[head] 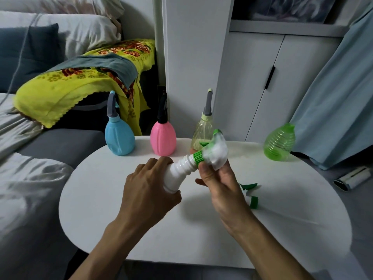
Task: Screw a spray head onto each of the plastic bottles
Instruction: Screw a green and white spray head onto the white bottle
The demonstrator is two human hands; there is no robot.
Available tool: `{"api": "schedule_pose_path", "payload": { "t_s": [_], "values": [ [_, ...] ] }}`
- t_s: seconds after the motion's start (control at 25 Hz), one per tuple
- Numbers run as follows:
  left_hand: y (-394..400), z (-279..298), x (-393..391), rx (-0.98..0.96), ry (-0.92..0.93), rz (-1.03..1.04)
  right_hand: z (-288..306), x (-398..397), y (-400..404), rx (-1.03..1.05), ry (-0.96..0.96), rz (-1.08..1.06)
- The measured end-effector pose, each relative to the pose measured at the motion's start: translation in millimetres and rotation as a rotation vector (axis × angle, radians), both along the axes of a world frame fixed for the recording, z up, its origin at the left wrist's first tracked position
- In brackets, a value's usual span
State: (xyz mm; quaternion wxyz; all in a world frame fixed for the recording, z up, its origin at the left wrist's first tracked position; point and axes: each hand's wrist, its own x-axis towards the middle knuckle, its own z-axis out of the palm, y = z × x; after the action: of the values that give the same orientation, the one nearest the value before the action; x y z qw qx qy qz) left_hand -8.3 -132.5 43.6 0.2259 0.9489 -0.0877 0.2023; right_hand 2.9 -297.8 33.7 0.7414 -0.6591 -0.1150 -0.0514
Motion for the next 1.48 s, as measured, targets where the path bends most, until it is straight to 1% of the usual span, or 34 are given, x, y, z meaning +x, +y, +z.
{"api": "schedule_pose_path", "payload": {
  "t_s": [0.16, 0.28, 0.4, 0.44, 0.48, 0.52, 0.6, 0.64, 0.68, 0.76, 0.84, 0.92, 1.0, 1.16, 1.36, 1.48],
  "values": [
    [3.9, 1.2, -2.3, 0.009, -0.014, -0.037, 7.0, 2.1, -9.3, 0.009, 0.011, 0.020],
    [9.0, 2.5, -2.4, 0.060, -0.047, -0.050, 14.5, 4.8, -18.0, -0.052, 0.069, 0.037],
    [10.5, 4.6, -1.9, 0.093, -0.049, -0.045, 14.8, 6.5, -21.7, -0.194, 0.240, -0.084],
    [10.4, 5.2, -1.8, 0.112, -0.045, -0.045, 17.9, 6.4, -23.6, -0.264, 0.240, -0.141],
    [10.2, 5.6, -1.9, 0.137, -0.039, -0.046, 21.6, 4.8, -26.7, -0.356, 0.161, -0.200],
    [10.0, 5.8, -1.6, 0.163, -0.033, -0.052, 24.0, 4.2, -31.2, -0.492, -0.020, -0.252],
    [9.7, 6.7, -1.3, 0.206, -0.026, -0.080, 30.6, 5.7, -41.4, -0.804, -0.528, -0.296],
    [9.8, 7.6, -1.2, 0.231, -0.026, -0.095, 32.4, 5.4, -43.8, -0.912, -0.690, -0.265],
    [10.5, 8.2, -1.1, 0.260, -0.029, -0.106, 32.8, 4.1, -43.8, -0.967, -0.743, -0.203],
    [12.1, 8.7, -1.5, 0.315, -0.028, -0.123, 31.3, -0.7, -42.2, -0.955, -0.653, -0.070],
    [13.4, 8.6, -3.9, 0.335, -0.016, -0.126, 29.7, -4.5, -43.9, -0.950, -0.564, 0.012],
    [14.0, 9.0, -6.0, 0.342, -0.015, -0.127, 29.2, -5.9, -46.1, -0.950, -0.564, 0.049],
    [14.7, 9.7, -7.4, 0.360, -0.027, -0.125, 30.6, -5.8, -47.0, -0.924, -0.552, 0.057],
    [15.7, 11.9, -10.3, 0.381, -0.043, -0.102, 29.9, -9.7, -45.0, -0.796, -0.417, 0.042],
    [14.0, 13.8, -12.5, 0.413, -0.068, -0.090, 30.6, -5.5, -43.8, -0.684, -0.377, 0.049],
    [12.6, 13.4, -12.7, 0.421, -0.054, -0.084, 28.9, -4.1, -46.4, -0.668, -0.365, 0.083]
  ]
}}
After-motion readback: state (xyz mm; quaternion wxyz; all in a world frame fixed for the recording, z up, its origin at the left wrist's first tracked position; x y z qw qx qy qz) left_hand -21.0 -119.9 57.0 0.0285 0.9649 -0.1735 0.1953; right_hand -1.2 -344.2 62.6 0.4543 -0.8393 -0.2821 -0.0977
